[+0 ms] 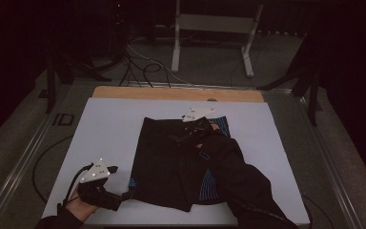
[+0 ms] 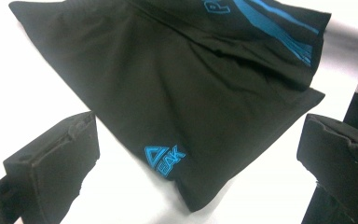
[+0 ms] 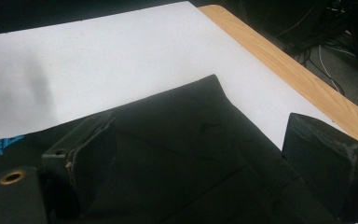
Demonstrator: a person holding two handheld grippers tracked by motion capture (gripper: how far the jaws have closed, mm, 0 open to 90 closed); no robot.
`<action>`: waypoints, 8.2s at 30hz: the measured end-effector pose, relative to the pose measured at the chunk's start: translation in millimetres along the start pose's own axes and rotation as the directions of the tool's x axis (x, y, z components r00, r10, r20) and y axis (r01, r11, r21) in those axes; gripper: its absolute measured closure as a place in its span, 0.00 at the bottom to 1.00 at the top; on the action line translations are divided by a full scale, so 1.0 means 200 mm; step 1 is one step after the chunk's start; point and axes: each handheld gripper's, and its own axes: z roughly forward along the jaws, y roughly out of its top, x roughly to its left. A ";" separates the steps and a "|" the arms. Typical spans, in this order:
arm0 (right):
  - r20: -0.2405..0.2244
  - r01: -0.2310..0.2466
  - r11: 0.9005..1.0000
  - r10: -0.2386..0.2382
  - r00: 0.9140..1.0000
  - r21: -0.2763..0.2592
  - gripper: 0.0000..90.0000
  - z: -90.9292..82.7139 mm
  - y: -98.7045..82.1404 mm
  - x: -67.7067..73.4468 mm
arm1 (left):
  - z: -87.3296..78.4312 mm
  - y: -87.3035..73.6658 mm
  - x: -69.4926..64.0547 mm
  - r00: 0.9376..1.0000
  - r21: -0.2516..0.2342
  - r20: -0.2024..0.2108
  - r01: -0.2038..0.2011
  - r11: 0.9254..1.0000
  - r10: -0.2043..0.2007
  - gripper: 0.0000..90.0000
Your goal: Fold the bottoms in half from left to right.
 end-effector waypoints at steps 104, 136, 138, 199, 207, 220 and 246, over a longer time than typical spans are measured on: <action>0.210 -0.134 0.971 0.091 0.973 0.198 0.51 0.97 0.10 0.08 | 0.19 -0.03 -0.02 1.000 0.222 0.027 -0.003 0.975 -0.003 0.96; 0.212 -0.195 0.947 0.142 0.967 0.257 0.95 0.97 0.07 0.08 | 0.19 -0.03 -0.03 1.000 0.226 0.030 -0.006 0.974 -0.001 0.96; 0.209 -0.192 0.946 0.139 0.968 0.262 0.96 0.97 0.07 0.08 | 0.19 -0.02 -0.03 1.000 0.224 0.030 -0.007 0.975 0.000 0.96; 0.243 -0.121 0.981 0.081 0.967 0.154 0.99 0.54 0.14 -0.08 | 0.23 0.21 -0.18 0.994 0.186 0.080 -0.087 0.979 0.073 0.96; 0.250 -0.136 0.981 0.097 0.963 0.141 0.99 0.47 0.11 -0.11 | 0.27 0.24 -0.21 0.992 0.191 0.094 -0.104 0.976 0.087 0.96; 0.269 -0.141 0.981 0.100 0.958 0.135 0.99 0.36 0.08 -0.16 | 0.31 0.31 -0.25 0.987 0.186 0.117 -0.134 0.973 0.114 0.96; 0.308 -0.162 0.980 0.119 0.944 0.119 0.99 0.19 0.02 -0.26 | 0.39 0.42 -0.34 0.974 0.165 0.157 -0.190 0.968 0.164 0.96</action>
